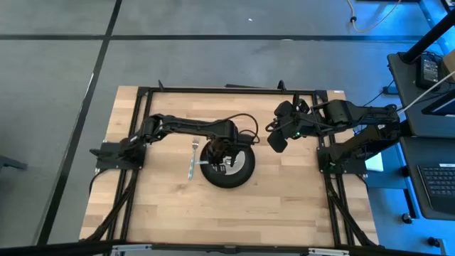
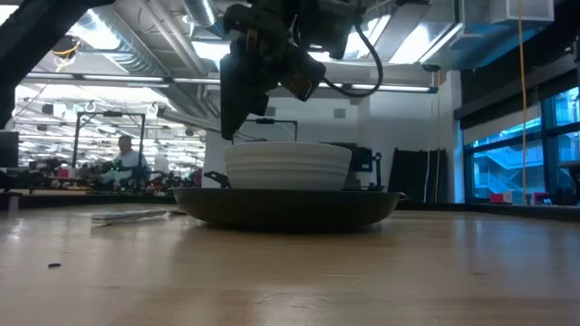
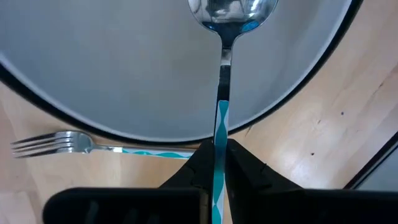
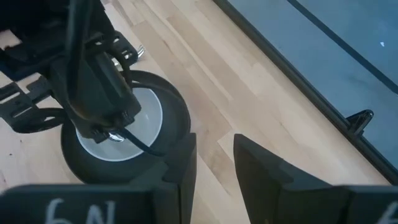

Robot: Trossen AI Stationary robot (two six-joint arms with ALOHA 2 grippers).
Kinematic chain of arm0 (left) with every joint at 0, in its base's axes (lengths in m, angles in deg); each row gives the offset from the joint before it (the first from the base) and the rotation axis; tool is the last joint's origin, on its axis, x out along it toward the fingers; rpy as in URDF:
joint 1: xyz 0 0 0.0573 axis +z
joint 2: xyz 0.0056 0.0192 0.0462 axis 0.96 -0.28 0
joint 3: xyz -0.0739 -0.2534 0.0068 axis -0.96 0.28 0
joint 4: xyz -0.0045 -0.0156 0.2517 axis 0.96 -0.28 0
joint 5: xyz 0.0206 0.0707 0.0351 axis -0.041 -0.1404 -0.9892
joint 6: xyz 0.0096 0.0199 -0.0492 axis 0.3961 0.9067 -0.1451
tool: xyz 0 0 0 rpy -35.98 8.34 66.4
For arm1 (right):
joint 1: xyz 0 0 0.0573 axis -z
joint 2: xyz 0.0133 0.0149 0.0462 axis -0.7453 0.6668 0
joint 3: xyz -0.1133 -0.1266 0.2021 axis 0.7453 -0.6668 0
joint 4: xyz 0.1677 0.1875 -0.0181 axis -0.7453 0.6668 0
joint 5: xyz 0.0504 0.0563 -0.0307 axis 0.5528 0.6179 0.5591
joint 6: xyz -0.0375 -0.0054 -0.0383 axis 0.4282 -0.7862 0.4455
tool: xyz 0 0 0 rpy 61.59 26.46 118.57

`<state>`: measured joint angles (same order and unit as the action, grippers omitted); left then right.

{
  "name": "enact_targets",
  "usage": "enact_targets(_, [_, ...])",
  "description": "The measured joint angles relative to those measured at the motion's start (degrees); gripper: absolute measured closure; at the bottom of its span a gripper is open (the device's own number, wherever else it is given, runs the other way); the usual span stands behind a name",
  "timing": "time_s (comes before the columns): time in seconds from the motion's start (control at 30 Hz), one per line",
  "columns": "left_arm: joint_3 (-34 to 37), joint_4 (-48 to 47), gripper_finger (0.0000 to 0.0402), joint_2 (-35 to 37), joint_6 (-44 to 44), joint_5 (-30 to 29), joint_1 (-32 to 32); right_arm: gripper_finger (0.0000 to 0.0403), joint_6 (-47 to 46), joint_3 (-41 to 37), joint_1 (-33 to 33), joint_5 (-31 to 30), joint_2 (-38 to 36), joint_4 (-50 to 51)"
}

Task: Set table place
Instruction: Put the spoon into the bowl

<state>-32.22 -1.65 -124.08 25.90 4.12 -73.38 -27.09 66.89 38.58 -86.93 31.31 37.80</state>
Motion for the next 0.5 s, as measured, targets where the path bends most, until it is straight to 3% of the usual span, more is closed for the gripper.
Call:
enact_targets(0.33, [-0.02,-0.03,0.0385,0.13,-1.47,-0.54,2.24,0.0295,0.04,0.00,0.00,-0.04,0.01,0.00])
enact_targets(0.5, [-0.02,-0.03,0.0366,0.13,-1.22,-0.67,3.44,0.0295,0.04,0.00,0.00,-0.04,0.01,0.00])
